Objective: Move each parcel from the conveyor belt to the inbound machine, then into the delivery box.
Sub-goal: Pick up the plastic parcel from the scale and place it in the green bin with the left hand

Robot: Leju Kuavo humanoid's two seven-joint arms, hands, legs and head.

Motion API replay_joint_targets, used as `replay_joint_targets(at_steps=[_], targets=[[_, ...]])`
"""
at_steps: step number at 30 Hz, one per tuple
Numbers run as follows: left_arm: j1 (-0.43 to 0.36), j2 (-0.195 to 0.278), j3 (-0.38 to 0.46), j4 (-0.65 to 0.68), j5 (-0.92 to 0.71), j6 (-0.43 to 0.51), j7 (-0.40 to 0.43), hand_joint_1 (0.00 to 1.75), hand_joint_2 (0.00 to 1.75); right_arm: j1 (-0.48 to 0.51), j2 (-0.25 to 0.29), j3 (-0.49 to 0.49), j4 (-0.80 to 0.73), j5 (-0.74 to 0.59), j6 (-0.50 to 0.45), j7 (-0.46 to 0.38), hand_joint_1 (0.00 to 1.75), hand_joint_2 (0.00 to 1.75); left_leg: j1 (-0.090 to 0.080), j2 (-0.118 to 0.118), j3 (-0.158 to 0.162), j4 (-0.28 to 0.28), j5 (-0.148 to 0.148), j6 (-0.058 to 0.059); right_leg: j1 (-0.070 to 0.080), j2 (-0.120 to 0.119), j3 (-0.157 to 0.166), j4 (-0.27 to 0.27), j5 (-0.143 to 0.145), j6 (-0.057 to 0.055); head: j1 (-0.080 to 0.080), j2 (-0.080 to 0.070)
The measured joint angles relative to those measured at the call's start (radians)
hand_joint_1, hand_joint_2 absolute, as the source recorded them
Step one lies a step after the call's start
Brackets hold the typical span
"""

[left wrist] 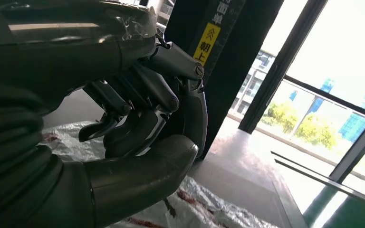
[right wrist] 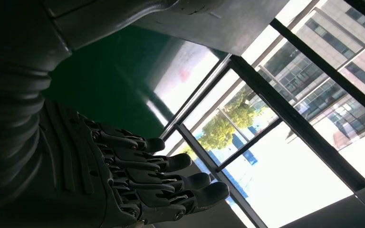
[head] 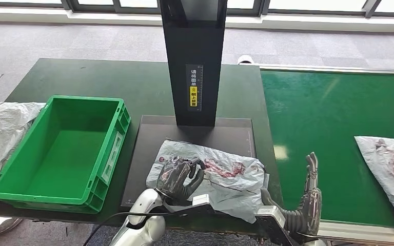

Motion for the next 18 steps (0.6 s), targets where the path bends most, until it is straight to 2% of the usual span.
replay_joint_targets(at_steps=[6, 17, 18], targets=[[0.045, 0.009, 0.013, -0.100, -0.019, 0.012, 0.001, 1.75, 1.75, 0.002, 0.001, -0.014, -0.023, -0.016, 0.015, -0.001, 0.00, 1.75, 0.000, 0.000, -0.001, 0.000, 0.000, 0.000, 0.000, 0.000, -0.001, 0.000, 0.000, 0.000, 0.000, 0.000], [0.056, 0.011, 0.022, -0.112, -0.020, 0.011, 0.001, 1.75, 1.75, 0.002, 0.002, -0.017, -0.027, -0.017, 0.016, -0.004, 0.00, 1.75, 0.000, 0.000, -0.002, 0.000, 0.000, 0.000, 0.000, 0.000, -0.001, 0.000, 0.000, 0.000, 0.000, 0.000], [0.057, 0.011, 0.023, -0.112, -0.020, 0.011, 0.001, 1.69, 1.75, 0.002, 0.002, -0.018, -0.027, -0.017, 0.016, -0.004, 0.00, 1.75, 0.000, 0.000, -0.002, 0.000, 0.000, 0.000, 0.000, 0.000, -0.001, 0.000, 0.000, 0.000, 0.000, 0.000]])
